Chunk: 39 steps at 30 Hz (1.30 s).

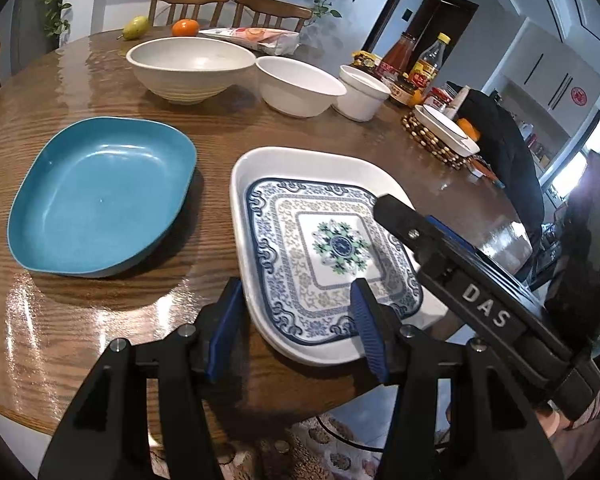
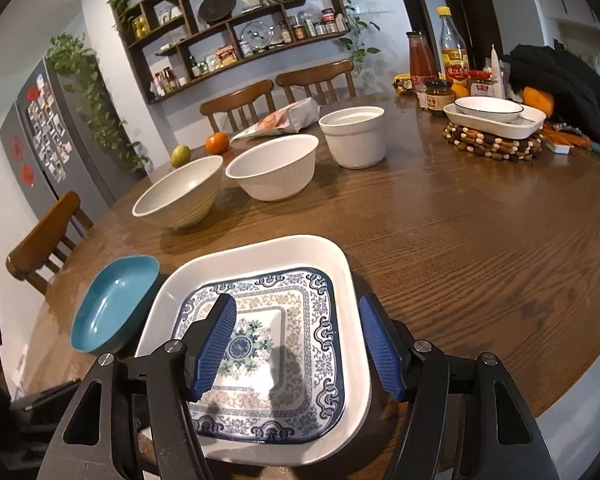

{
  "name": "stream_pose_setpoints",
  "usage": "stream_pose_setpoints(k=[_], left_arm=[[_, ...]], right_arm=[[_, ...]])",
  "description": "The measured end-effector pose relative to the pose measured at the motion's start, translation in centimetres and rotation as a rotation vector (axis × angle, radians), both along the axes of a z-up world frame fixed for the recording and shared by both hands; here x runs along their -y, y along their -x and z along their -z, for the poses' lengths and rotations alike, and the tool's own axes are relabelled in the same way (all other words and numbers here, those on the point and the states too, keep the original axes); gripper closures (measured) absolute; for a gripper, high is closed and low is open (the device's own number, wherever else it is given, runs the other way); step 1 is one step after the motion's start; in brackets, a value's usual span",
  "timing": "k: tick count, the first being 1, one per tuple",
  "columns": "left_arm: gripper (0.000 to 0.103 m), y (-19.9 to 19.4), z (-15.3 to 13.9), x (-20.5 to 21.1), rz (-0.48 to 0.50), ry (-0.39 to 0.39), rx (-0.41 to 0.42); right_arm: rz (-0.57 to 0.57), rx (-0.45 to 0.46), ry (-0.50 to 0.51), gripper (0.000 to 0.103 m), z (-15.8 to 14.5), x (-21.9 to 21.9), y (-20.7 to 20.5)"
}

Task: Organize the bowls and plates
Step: 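Move the right gripper to the rim of the teal-blue plate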

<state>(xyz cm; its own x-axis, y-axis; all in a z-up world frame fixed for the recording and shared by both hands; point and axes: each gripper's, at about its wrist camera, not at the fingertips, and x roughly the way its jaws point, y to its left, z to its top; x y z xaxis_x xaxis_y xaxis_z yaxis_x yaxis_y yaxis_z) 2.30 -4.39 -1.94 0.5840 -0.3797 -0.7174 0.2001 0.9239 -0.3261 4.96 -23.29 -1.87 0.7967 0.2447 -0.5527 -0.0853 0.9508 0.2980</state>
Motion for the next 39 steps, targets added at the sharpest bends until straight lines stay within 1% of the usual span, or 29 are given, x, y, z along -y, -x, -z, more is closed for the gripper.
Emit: stream_pose_setpoints(k=[5,7,12,17,19,21,23,24,25,27,30,33,36,39], left_arm=[[0.05,0.3,0.0,0.5,-0.013,-0.022,0.004],[0.046,0.3,0.0,0.6,-0.008,-0.017,0.0],[0.045,0.6,0.0,0.7,-0.024,-0.034,0.006],[0.045,0.5,0.0,0.1,-0.011,-0.003,-0.001],[0.045,0.8,-0.4,-0.2,-0.02,0.002,0.01],[0.044,1.1,-1.0,-0.9,-0.036,0.001,0.039],[0.043,1.4,-1.7,-1.8,-0.055,0.015,0.067],[0.043,1.4,-2.0,-2.4,-0.069,0.019,0.079],[0.043,1.5,-2.2,-3.0,-0.085,0.02,0.086],[0.043,1.5,-2.7,-4.4,-0.132,0.019,0.107],[0.043,1.4,-3.4,-6.6,-0.206,0.003,0.132],[0.043,1.4,-3.9,-8.9,-0.297,-0.043,0.155],[0.043,0.9,-4.0,-11.6,-0.357,-0.04,0.142],[0.043,0.0,-3.6,-13.7,-0.383,-0.033,0.107]], right_arm=[[-0.01,0.007,-0.004,0.037,0.0,0.1,-0.2],[-0.02,0.011,-0.012,0.037,0.1,0.2,-0.4],[-0.034,0.005,-0.009,0.037,0.0,-0.3,-1.1],[-0.037,0.003,0.026,0.037,-0.1,-1.1,-1.4],[-0.037,-0.005,0.011,0.037,-0.1,-0.9,-1.6],[-0.034,-0.01,0.002,0.037,-0.3,-0.7,-1.6],[-0.016,0.004,0.009,0.037,-0.9,-0.6,-1.4],[-0.007,0.014,0.015,0.036,-1.3,-0.6,-1.3],[-0.002,0.024,0.018,0.034,-1.7,-0.6,-1.1],[-0.006,0.045,0.012,0.025,-2.3,-0.9,-0.8],[-0.059,0.076,-0.007,0.025,-3.5,-1.9,-0.5],[-0.124,0.081,-0.045,0.023,-4.4,-3.3,-0.7],[-0.194,0.08,-0.098,0.019,-5.1,-4.9,-1.2],[-0.248,0.053,-0.155,0.019,-5.3,-6.6,-1.8]])
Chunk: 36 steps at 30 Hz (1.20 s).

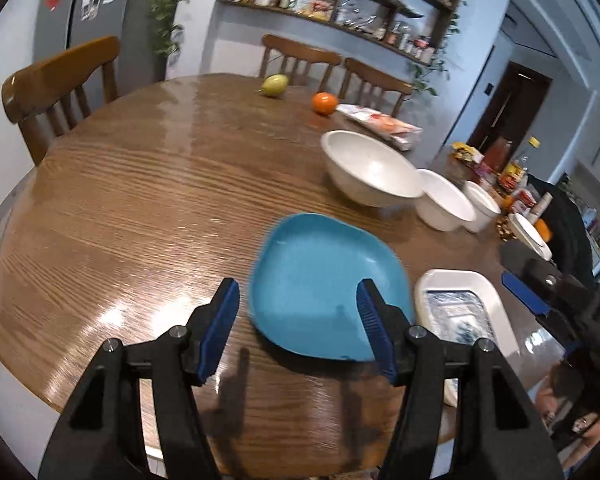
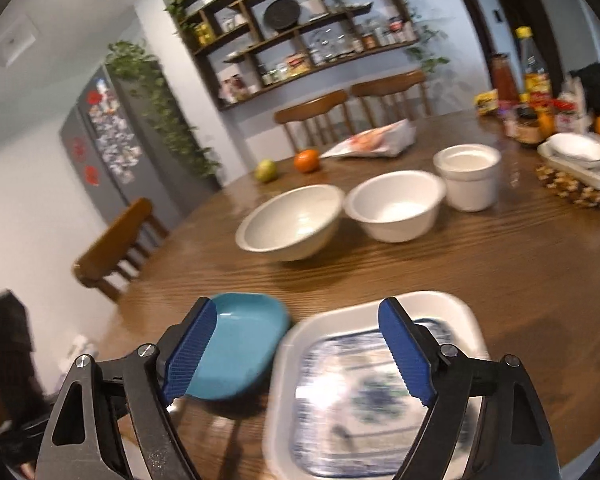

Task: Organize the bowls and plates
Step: 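Move the right gripper to the rim of the teal-blue plate, then close the right gripper on the teal-blue plate rim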

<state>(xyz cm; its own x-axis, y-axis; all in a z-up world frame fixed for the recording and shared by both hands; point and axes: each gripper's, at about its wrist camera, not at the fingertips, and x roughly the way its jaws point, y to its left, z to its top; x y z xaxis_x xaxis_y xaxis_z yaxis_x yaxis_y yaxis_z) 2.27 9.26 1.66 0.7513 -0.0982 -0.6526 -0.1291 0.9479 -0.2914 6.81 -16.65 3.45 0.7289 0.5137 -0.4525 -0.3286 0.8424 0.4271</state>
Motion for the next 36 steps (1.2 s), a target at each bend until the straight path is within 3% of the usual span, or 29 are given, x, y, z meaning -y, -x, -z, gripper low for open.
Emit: stream_pose_setpoints(k=[15,20,25,36], left_arm=[[0.045,-3.6,2.5,-2.2,0.067,0.067,-0.104],[0.046,-4.0,2.9,-2.5,0.073,0.079,-0.114],[0.055,-4.1,2.9,-2.3,0.069,0.054,-0.117],[0.055,-3.7,3.2,-2.5,0.097,0.071,-0.115]], right_arm=[[-0.151,-0.247,-0.044,0.019,3.0,-5.4,-4.8],[-0.164,-0.282,-0.022,0.019,3.5,-6.3,-5.6],[-0.15,-0.294,0.011,0.019,3.8,-7.1,-6.0],[-0.129,-0.272,0.124,0.019,3.6,-8.7,-5.9]])
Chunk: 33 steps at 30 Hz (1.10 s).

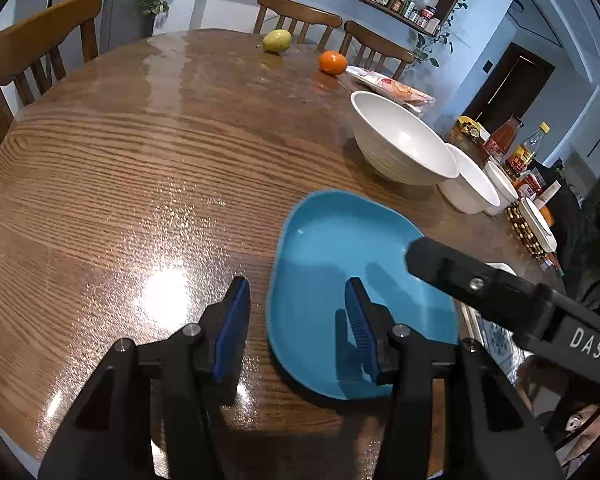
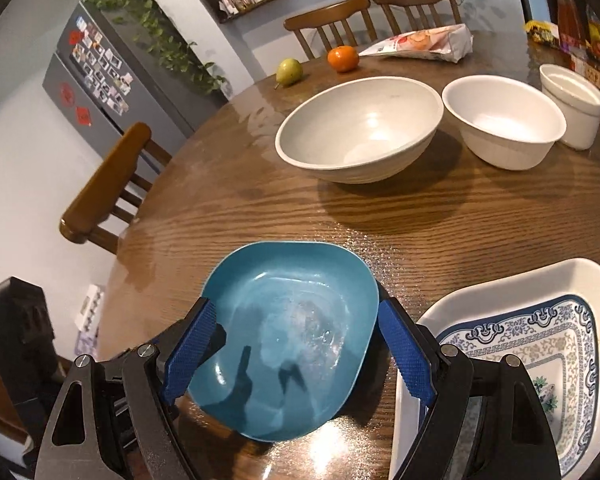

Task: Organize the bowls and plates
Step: 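Close the right gripper on the teal-blue plate rim, then lift the teal-blue plate and carry it over the stacked square plates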

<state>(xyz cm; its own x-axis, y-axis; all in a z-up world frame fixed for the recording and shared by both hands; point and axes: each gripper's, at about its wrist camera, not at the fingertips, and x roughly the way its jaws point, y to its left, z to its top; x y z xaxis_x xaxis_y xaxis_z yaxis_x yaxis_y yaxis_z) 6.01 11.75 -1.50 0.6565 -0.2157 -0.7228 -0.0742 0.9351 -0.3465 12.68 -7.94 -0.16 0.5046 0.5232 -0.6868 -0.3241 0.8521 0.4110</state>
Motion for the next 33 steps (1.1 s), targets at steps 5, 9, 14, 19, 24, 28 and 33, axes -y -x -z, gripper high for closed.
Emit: stream_pose_setpoints(k=[5,9,14,19,24,28,33], left_arm=[[0.056,0.7,0.0,-0.2,-0.003,-0.001,0.006],[0.055,0.8,-0.1,-0.4,-0.005,-0.004,0.011],[0.055,0.6,0.1,-0.8,-0.05,-0.037,0.001],[0.055,0.9,0.1,-1.3,-0.06,-0.032,0.001],[0.055,1.1,0.1,-1.5,-0.077,-0.05,0.003],[0.055,1.3,0.1,-1.7,-0.1,-0.068,0.004],[0.055,1.4,0.1,-1.5,-0.092,-0.103,0.011]], right_arm=[[-0.057,-0.038,-0.029,0.019,0.6,-1.0,-0.4],[-0.056,-0.023,-0.008,0.019,0.6,-1.5,-0.3],[-0.057,0.003,-0.007,0.019,-0.1,-1.5,-0.2],[-0.029,0.028,-0.016,0.019,-0.8,-0.7,0.0],[-0.01,0.026,-0.009,0.019,-0.9,-0.4,-0.3],[-0.009,0.009,-0.01,0.019,-0.6,-0.4,-0.6],[-0.03,-0.01,0.008,0.019,0.0,-1.3,-0.9]])
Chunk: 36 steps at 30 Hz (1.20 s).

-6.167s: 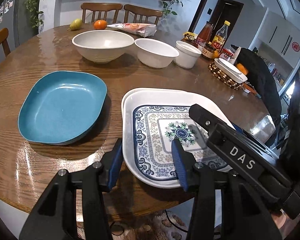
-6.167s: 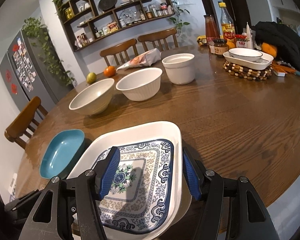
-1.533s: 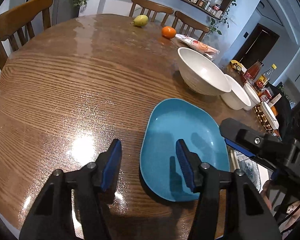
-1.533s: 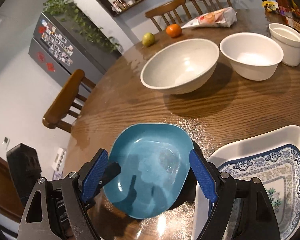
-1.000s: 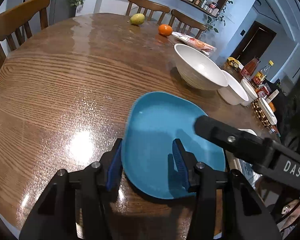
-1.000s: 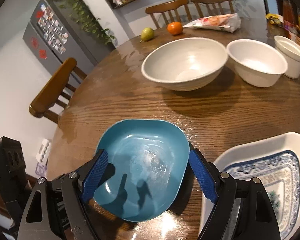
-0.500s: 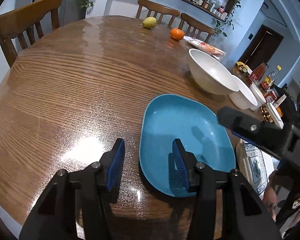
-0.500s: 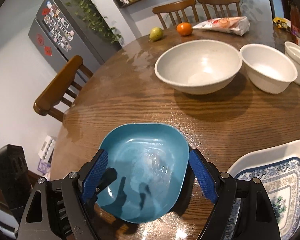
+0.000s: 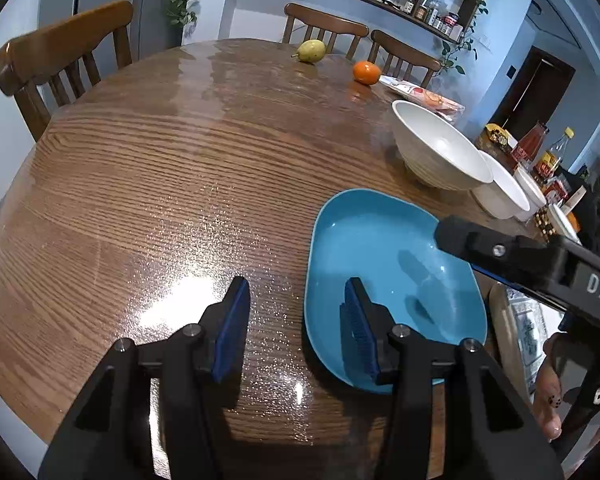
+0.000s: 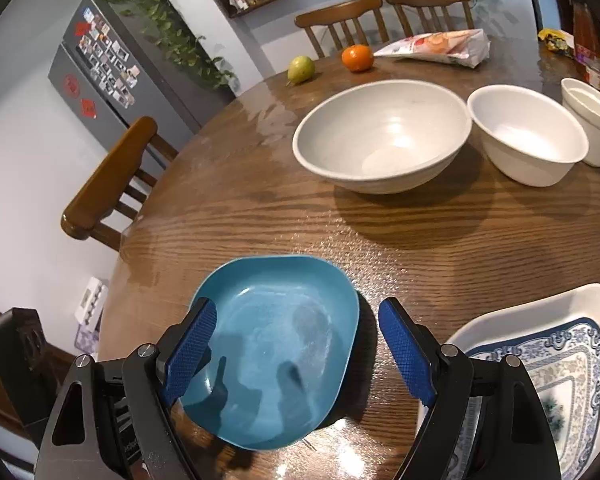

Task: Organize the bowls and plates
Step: 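Lift the teal-blue plate and carry it over the stacked square plates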

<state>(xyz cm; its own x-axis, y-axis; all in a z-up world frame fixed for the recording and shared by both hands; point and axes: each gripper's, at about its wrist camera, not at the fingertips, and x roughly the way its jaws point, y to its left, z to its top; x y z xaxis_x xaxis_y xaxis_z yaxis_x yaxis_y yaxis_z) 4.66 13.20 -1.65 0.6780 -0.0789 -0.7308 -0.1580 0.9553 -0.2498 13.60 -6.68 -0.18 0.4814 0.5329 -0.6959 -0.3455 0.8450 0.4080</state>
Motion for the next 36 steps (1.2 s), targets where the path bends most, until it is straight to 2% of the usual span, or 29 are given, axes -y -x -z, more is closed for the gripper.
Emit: stream_pose_setpoints(k=[2,8,13,22,29,36], left_arm=[[0.055,0.0,0.0,0.2,-0.002,-0.012,-0.001],[0.055,-0.1,0.0,0.9,0.071,0.048,-0.012],[0.056,-0.1,0.0,1.6,0.11,0.06,-0.012],[0.056,0.3,-0.2,2.1,0.103,0.043,-0.021],[0.055,1.5,-1.6,2.8,0.114,0.034,0.021],[0.055,2.5,-2.9,4.7,0.174,0.034,0.07]], right_arm=[[0.003,-0.01,0.011,0.019,0.3,-0.3,-0.1],[-0.009,-0.028,0.014,0.019,0.8,-0.5,-0.4],[-0.033,-0.029,0.012,0.019,0.9,-1.0,-0.5],[-0.032,-0.015,0.014,0.019,1.0,-1.0,-0.2],[-0.026,0.018,-0.015,0.019,0.2,-0.4,0.6],[0.006,0.078,-0.056,0.019,-1.3,1.9,2.2]])
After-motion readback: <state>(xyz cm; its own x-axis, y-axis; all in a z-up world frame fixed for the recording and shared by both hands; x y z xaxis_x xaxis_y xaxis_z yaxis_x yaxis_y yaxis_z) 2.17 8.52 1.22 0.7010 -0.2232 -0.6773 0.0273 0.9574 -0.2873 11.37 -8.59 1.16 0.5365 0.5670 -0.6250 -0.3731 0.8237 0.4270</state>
